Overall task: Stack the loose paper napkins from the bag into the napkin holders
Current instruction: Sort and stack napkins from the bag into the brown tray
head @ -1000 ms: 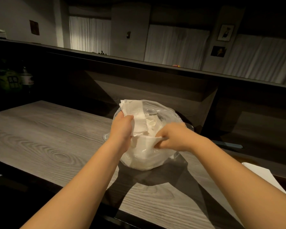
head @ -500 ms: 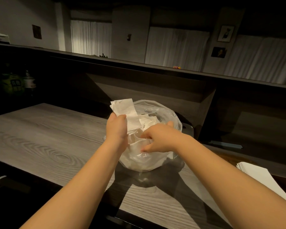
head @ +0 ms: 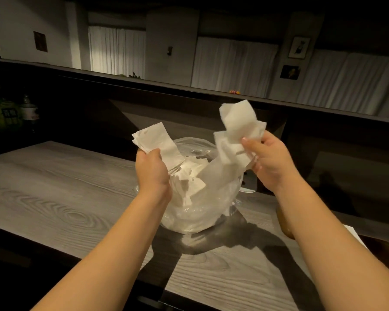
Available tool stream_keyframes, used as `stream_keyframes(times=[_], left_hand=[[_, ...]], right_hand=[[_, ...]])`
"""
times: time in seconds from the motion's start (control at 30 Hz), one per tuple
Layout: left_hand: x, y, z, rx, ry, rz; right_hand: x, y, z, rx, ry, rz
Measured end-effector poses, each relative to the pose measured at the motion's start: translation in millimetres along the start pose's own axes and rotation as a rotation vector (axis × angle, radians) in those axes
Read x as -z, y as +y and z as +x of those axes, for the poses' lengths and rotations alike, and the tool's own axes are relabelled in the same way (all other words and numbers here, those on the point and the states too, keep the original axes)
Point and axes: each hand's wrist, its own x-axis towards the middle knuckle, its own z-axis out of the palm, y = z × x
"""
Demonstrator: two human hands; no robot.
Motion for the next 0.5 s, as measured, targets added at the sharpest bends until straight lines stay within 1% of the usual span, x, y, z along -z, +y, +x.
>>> stream_keyframes(times=[0.07, 0.13, 0.2, 0.27, 0.33, 0.4, 0.43, 0.5], left_hand=[[-11, -4, -13, 0.030, -0.051, -0.019], [-23, -14, -31, 0.070, -0.143, -0.001], [-36, -27, -53, 0.106, -0.266, 0.081], [-49, -43, -71, 0.166, -0.416, 0.189], [-58, -58, -82, 0.332, -0.566, 0.266], [-59, -72, -86, 0.529, -0.698, 0.367], [-56, -80, -86, 0.613, -0.740, 0.412], [-46, -95, -83, 0.737, -0.749, 0.460]], right_hand=[[11, 1, -8, -0.050, 0.072, 0.226], [22, 7, -19, -0.077, 0.113, 0.392], [32, 16, -31, -0.096, 0.135, 0.501], [41, 25, -44, -0.100, 0.169, 0.522], [49, 34, -54, -0.074, 0.222, 0.450], [56, 45, -62, -0.047, 0.312, 0.277], [59, 51, -65, -0.046, 0.353, 0.170], [64, 66, -70, -0.060, 0.394, -0.003]])
